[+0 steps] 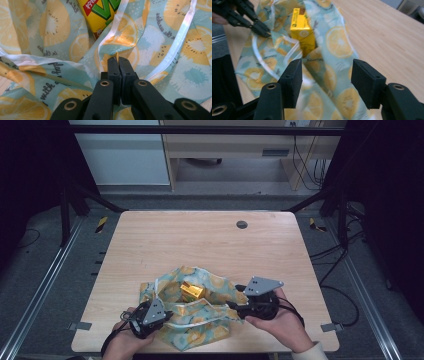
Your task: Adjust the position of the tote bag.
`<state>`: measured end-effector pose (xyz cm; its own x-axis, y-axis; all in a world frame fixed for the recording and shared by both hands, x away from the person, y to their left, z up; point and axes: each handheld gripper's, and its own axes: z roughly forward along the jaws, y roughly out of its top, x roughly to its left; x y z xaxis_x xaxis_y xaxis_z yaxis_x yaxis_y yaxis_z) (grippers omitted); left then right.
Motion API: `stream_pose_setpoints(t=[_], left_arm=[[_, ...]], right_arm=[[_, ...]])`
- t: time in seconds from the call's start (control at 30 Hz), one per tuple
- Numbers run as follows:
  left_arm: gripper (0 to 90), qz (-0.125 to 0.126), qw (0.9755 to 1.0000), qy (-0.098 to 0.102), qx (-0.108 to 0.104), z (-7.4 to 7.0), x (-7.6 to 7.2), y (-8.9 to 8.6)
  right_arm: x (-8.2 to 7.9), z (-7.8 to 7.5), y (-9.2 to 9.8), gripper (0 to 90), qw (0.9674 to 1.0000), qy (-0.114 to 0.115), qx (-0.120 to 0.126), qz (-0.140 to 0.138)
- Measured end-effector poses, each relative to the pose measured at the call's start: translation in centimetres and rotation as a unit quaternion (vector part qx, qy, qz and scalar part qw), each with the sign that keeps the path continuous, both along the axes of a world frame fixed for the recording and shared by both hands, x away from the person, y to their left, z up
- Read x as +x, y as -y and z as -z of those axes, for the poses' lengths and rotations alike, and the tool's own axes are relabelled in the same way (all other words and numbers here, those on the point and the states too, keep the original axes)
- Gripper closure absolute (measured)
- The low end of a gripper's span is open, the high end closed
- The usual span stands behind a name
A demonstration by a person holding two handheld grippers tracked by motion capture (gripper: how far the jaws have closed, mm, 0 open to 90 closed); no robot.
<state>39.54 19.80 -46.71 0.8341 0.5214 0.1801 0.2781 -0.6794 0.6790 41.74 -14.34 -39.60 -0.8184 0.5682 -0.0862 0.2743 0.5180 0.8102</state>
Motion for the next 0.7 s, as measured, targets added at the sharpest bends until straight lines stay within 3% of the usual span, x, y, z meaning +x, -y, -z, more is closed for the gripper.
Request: stream_pose_setpoints(t=[0.2,0.4,0.47,0.63,0.7], left_arm=[[89.0,0.016,0.9998,0.000,0.014,0.0,-0.3,-0.2],[90.0,0.010,0.9999,-0.003,0.000,-0.2,-0.3,-0.3],[90.0,0.009,0.9999,0.000,-0.005,-0.3,-0.3,-0.3],[90.0,0.006,0.9999,0.003,-0.013,-0.5,-0.3,-0.3],[90.0,0.009,0.9999,0.004,-0.014,-0.5,-0.3,-0.2]], right_arm=[[2.7,0.5,-2.0,37.6,0.9996,-0.010,-0.026,0.002],[4.8,2.1,-4.7,34.2,0.9982,-0.021,-0.054,-0.018],[5.2,2.4,-5.2,43.6,0.9976,-0.023,-0.062,-0.022],[5.7,1.6,-5.3,83.7,0.9986,-0.012,-0.045,-0.025],[6.2,1.1,-5.2,89.0,0.9991,-0.015,-0.036,-0.018]])
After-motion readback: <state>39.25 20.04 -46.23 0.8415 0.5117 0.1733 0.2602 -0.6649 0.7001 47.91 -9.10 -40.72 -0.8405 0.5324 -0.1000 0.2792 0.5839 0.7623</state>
